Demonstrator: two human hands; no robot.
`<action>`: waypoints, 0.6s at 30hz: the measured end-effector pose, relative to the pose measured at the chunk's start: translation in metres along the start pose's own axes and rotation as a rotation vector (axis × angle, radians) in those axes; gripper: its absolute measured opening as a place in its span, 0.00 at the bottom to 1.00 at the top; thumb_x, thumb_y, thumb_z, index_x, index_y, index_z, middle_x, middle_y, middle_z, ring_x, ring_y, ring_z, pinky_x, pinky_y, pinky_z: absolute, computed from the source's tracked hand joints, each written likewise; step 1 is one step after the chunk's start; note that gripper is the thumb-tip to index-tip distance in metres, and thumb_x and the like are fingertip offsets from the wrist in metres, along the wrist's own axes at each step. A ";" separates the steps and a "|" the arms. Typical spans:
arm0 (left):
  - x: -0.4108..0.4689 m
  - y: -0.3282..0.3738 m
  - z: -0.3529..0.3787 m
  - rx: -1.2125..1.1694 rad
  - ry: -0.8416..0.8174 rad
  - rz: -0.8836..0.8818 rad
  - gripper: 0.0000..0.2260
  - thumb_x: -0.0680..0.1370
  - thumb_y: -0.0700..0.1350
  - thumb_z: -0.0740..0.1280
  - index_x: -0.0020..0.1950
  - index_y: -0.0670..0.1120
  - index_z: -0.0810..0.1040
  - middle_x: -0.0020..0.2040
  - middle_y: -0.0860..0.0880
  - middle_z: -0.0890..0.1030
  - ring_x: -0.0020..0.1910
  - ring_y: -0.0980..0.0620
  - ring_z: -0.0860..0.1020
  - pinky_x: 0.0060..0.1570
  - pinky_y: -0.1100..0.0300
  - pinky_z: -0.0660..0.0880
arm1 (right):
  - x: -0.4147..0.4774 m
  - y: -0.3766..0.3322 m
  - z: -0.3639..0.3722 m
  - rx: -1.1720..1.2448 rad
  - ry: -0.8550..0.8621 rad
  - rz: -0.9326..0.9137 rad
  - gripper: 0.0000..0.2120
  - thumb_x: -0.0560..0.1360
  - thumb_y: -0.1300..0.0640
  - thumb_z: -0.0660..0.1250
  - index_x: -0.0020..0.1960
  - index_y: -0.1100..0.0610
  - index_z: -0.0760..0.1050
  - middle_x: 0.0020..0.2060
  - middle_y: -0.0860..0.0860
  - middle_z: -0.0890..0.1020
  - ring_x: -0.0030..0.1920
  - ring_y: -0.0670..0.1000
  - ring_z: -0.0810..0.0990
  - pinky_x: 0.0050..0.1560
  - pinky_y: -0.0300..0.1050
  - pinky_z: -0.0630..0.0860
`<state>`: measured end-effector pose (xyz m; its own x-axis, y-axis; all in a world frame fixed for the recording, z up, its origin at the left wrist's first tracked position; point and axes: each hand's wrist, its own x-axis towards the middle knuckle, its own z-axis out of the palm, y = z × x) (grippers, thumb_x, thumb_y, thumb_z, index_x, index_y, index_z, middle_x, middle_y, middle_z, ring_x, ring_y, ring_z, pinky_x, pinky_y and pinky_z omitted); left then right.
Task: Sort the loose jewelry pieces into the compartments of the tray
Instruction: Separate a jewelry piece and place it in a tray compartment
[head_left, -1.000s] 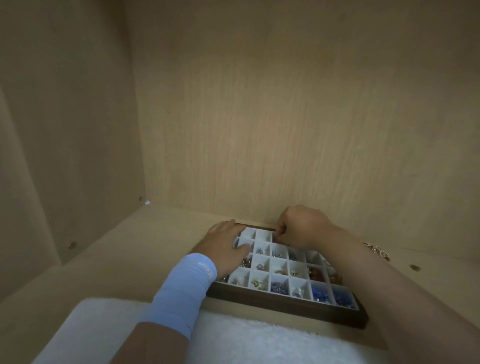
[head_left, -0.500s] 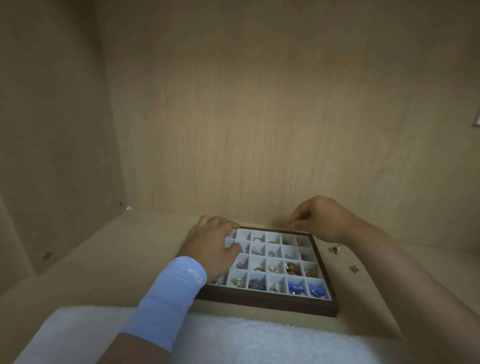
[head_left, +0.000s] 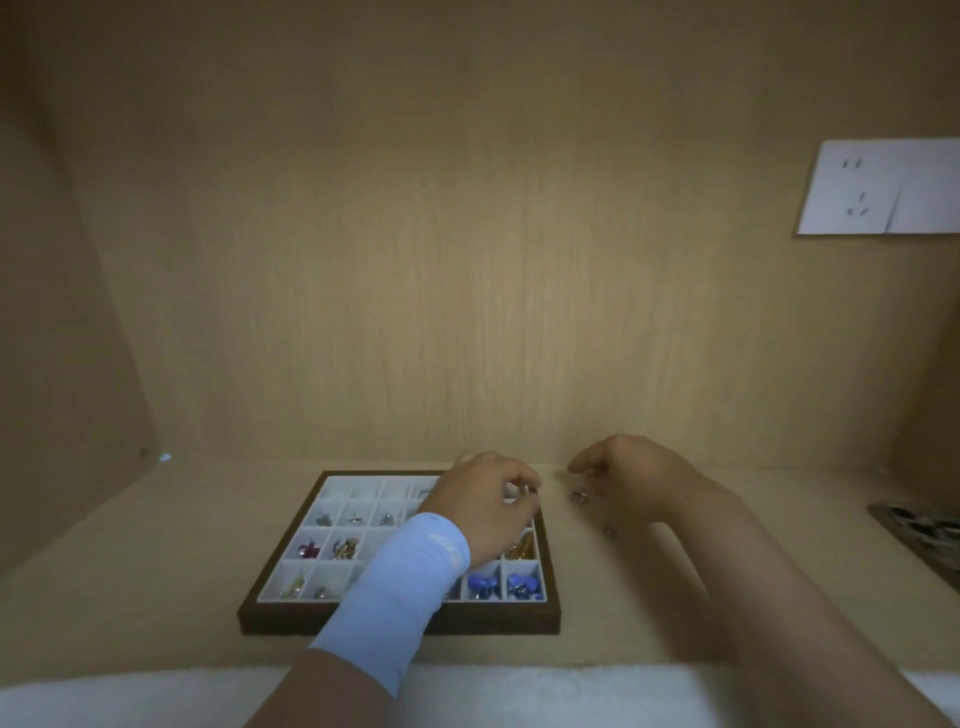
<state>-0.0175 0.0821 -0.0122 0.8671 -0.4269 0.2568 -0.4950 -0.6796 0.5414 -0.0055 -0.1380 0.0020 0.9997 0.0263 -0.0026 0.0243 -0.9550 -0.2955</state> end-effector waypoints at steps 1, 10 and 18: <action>0.005 0.004 0.005 0.012 -0.004 -0.002 0.10 0.78 0.52 0.64 0.58 0.60 0.79 0.56 0.58 0.77 0.59 0.57 0.72 0.61 0.58 0.71 | 0.000 -0.001 0.003 0.027 -0.012 -0.001 0.19 0.74 0.54 0.74 0.64 0.46 0.80 0.57 0.46 0.82 0.55 0.48 0.81 0.58 0.44 0.78; 0.038 0.015 0.032 0.118 0.009 -0.034 0.12 0.78 0.49 0.63 0.58 0.58 0.80 0.59 0.54 0.77 0.63 0.52 0.70 0.66 0.52 0.69 | 0.003 0.014 0.015 0.196 0.138 -0.005 0.03 0.70 0.52 0.76 0.42 0.45 0.84 0.43 0.42 0.84 0.46 0.45 0.82 0.51 0.42 0.78; 0.036 0.013 0.039 -0.050 0.044 -0.020 0.11 0.78 0.51 0.66 0.60 0.58 0.79 0.51 0.60 0.80 0.57 0.55 0.76 0.62 0.55 0.73 | 0.000 0.022 0.014 0.762 0.065 -0.064 0.10 0.75 0.67 0.70 0.42 0.54 0.84 0.34 0.50 0.85 0.32 0.41 0.81 0.34 0.35 0.76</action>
<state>0.0045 0.0348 -0.0268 0.8791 -0.3861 0.2794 -0.4747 -0.6566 0.5861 -0.0053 -0.1545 -0.0182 0.9957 0.0350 0.0856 0.0918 -0.4842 -0.8701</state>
